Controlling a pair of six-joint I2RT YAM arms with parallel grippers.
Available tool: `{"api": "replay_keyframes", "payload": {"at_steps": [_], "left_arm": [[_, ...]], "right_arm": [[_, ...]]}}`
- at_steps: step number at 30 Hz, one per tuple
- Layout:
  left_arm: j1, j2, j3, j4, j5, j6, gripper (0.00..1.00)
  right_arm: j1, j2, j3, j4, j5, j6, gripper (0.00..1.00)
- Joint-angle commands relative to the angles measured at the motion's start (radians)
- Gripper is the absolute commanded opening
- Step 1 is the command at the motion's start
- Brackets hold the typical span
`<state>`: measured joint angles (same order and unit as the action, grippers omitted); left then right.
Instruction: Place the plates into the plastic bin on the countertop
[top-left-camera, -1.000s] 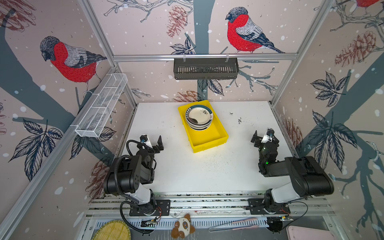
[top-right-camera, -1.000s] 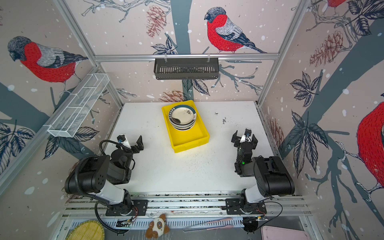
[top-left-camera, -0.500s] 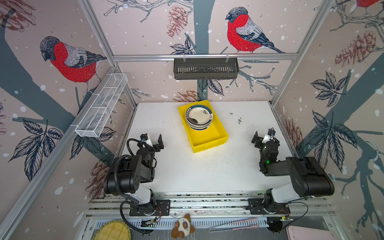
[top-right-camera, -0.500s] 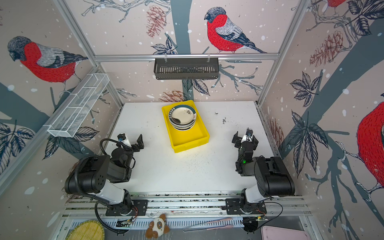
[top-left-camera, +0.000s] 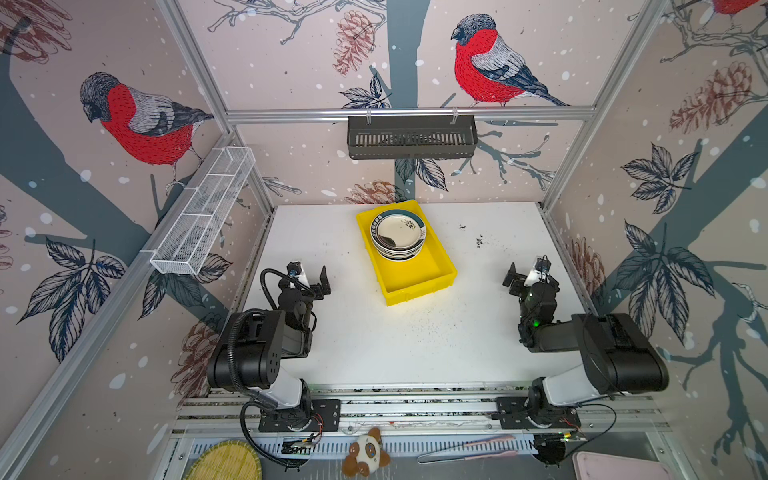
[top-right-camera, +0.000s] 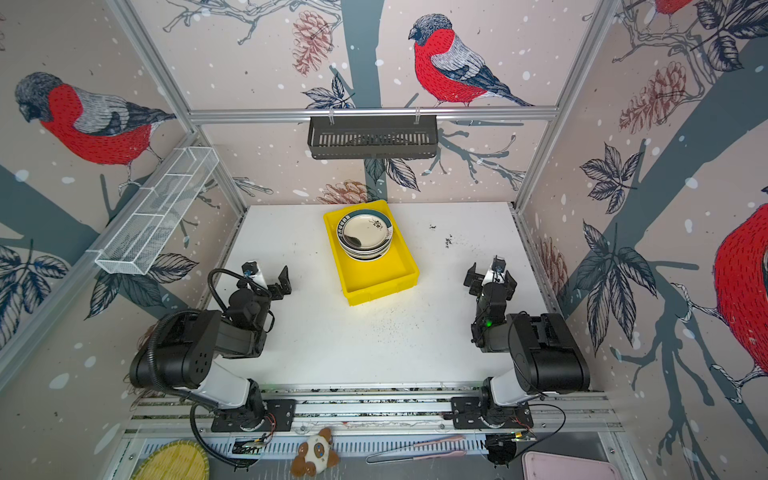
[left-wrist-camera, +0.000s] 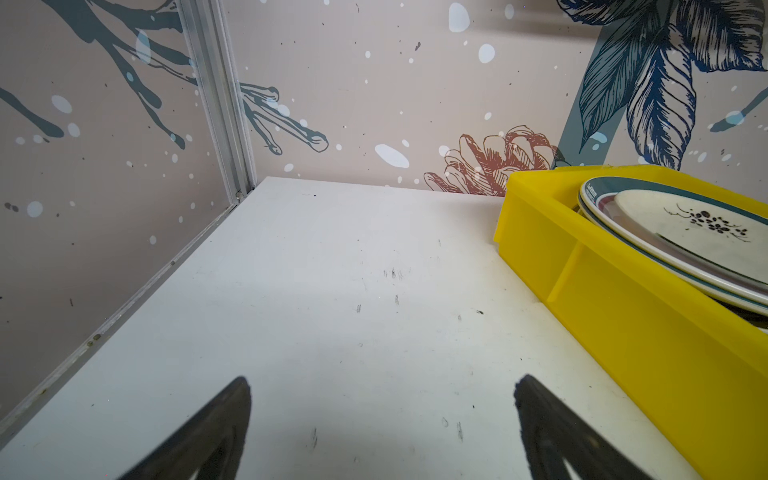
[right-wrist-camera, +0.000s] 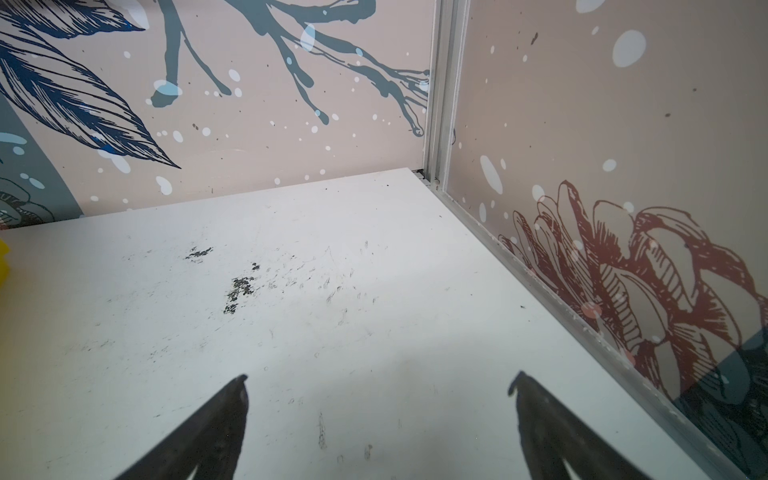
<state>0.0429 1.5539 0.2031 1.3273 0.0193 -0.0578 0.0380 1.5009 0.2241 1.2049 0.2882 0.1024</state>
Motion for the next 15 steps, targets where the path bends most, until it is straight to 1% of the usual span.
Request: {"api": "replay_keyframes", "payload": {"at_steps": [1,3,15], "left_arm": [[-0.006,-0.002,0.013,0.007,0.007,0.031,0.98],[-0.007,-0.003,0.031,-0.030,0.029,0.046,0.98],[-0.013,-0.002,0.028,-0.025,0.023,0.051,0.98]], "right_arm": [[-0.001,-0.004,-0.001,0.013,-0.008,0.008,0.99],[-0.001,-0.003,-0.001,0.013,-0.008,0.007,0.99],[-0.001,-0.003,0.000,0.013,-0.007,0.007,1.00]]}}
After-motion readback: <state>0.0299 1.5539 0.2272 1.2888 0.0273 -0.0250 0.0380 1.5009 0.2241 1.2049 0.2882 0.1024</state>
